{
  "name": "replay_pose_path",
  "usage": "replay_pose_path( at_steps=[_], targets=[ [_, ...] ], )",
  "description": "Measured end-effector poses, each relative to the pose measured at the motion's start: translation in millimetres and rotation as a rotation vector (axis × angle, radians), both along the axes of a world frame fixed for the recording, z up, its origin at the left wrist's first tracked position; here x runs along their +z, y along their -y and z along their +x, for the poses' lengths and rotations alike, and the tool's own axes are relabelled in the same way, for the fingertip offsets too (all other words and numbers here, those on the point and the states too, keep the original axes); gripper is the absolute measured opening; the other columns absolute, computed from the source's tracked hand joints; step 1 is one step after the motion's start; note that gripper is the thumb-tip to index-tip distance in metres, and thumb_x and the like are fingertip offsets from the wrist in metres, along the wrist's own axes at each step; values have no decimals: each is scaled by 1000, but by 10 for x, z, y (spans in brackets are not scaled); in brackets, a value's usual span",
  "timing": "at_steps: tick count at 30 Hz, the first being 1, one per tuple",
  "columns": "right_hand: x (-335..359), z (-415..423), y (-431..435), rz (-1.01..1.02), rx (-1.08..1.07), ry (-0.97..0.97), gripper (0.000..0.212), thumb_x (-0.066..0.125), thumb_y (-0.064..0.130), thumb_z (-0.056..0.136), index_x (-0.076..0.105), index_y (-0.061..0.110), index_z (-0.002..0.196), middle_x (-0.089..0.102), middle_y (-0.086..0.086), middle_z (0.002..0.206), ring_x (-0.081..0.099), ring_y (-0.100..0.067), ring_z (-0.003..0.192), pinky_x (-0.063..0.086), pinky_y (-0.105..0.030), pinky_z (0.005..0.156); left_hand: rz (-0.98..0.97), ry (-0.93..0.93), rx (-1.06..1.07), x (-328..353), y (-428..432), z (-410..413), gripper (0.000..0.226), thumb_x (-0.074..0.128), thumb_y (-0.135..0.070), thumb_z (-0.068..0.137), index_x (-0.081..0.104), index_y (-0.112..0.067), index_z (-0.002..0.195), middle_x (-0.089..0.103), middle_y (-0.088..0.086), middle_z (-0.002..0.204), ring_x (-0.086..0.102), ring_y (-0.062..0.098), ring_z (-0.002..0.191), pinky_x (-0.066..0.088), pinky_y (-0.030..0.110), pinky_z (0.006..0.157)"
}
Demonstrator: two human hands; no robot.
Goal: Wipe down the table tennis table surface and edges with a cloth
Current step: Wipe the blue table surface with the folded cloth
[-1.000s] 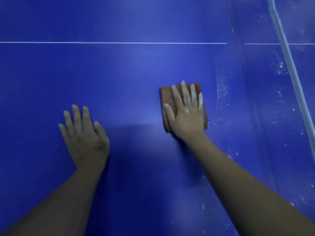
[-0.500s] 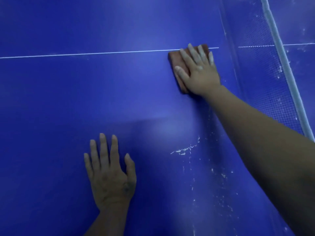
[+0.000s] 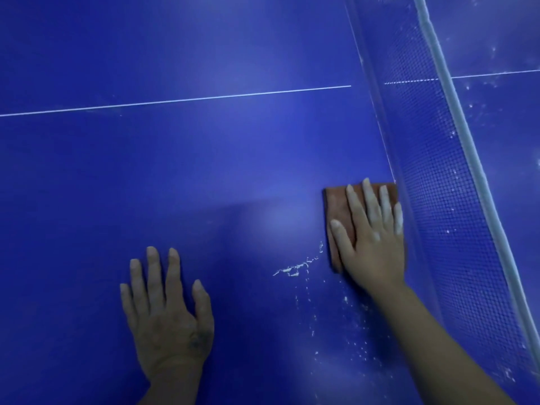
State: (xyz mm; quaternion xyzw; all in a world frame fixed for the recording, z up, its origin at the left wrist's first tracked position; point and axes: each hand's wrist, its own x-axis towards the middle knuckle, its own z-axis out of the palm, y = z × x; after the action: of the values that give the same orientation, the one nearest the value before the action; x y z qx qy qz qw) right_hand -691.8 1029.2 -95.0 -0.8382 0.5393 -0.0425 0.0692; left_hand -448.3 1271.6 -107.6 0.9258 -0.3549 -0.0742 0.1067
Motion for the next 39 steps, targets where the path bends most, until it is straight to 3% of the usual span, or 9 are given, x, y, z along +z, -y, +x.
replay_pose_path(
  at_steps=[4, 7, 13, 20, 28, 39],
  targets=[
    [-15, 30, 94, -3, 61, -4, 69, 36, 60, 109, 29, 29, 170, 13, 3, 180, 4, -25, 168, 7, -58, 134, 25, -20, 10, 37, 27, -9, 73, 34, -49, 106, 28, -20, 173, 10, 1, 184, -1, 24, 171, 3, 55, 137],
    [-2, 280, 608, -21, 92, 36, 69, 38, 62, 108, 34, 28, 168, 18, -1, 179, 8, -30, 167, 7, -59, 134, 23, -25, 7, 66, 37, -16, 73, 34, -49, 106, 26, -20, 173, 9, 2, 184, -2, 23, 171, 1, 54, 137],
    [26, 647, 1451, 44, 74, 48, 72, 39, 69, 104, 33, 37, 167, 10, -4, 181, 0, -35, 167, 1, -59, 133, 37, -14, 11, 76, 45, -25, 73, 34, -48, 106, 26, -20, 173, 10, 2, 184, -1, 24, 171, 4, 55, 137],
    [-24, 4, 620, -30, 70, 62, 69, 39, 67, 107, 32, 35, 168, 12, -1, 180, 2, -33, 167, 9, -59, 133, 24, -11, 13, 99, 45, -28, 73, 37, -46, 105, 30, -17, 172, 14, 6, 183, 2, 27, 170, 5, 58, 137],
    [-18, -750, -512, 66, 83, 20, 71, 40, 67, 106, 34, 31, 168, 11, -2, 181, 4, -34, 167, 12, -64, 132, 34, -20, 18, 108, 64, -39, 72, 36, -46, 106, 29, -17, 172, 13, 5, 183, 1, 26, 171, 3, 56, 137],
    [-48, 605, 787, -25, -38, 73, 69, 41, 66, 106, 36, 33, 167, 17, -8, 179, 8, -36, 166, 5, -58, 133, -7, 35, -6, 35, 19, -22, 71, 36, -47, 108, 28, -20, 172, 13, 5, 183, 0, 25, 171, 5, 57, 137]
  ],
)
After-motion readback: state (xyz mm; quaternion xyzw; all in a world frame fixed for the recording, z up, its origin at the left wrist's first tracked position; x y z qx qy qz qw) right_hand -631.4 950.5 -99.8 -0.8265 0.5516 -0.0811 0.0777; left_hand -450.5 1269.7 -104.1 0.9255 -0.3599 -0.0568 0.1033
